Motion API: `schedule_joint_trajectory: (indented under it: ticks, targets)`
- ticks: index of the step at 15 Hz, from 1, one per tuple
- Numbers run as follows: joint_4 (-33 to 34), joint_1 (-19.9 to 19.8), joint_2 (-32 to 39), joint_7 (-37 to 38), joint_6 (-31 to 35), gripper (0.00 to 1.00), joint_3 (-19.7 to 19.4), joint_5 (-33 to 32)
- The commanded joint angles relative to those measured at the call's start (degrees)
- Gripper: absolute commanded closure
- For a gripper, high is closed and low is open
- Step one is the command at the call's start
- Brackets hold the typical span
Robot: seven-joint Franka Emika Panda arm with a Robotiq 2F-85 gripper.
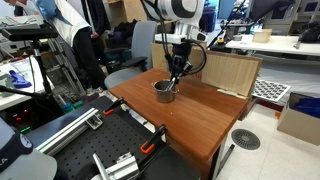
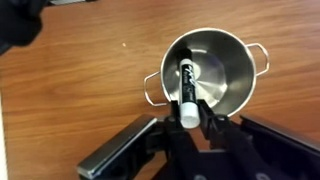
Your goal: Put the marker from the silver pot on the table
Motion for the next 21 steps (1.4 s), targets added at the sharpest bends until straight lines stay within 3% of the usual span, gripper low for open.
schedule_joint_trajectory:
  ticks: [1, 7, 15, 21]
  targets:
    - [1.66, -0.33, 0.66, 0.23, -2.24, 0.95, 0.25, -0.37]
    - [2.28, -2.01, -2.23, -2.33, -4.60, 0.94, 1.18, 2.64]
    - [7.88, -7.09, -6.68, -6.89, -17.34, 0.94, -0.13, 8.53]
    - [12.18, -10.30, -3.29, -7.28, -21.20, 0.94, -1.46, 9.04]
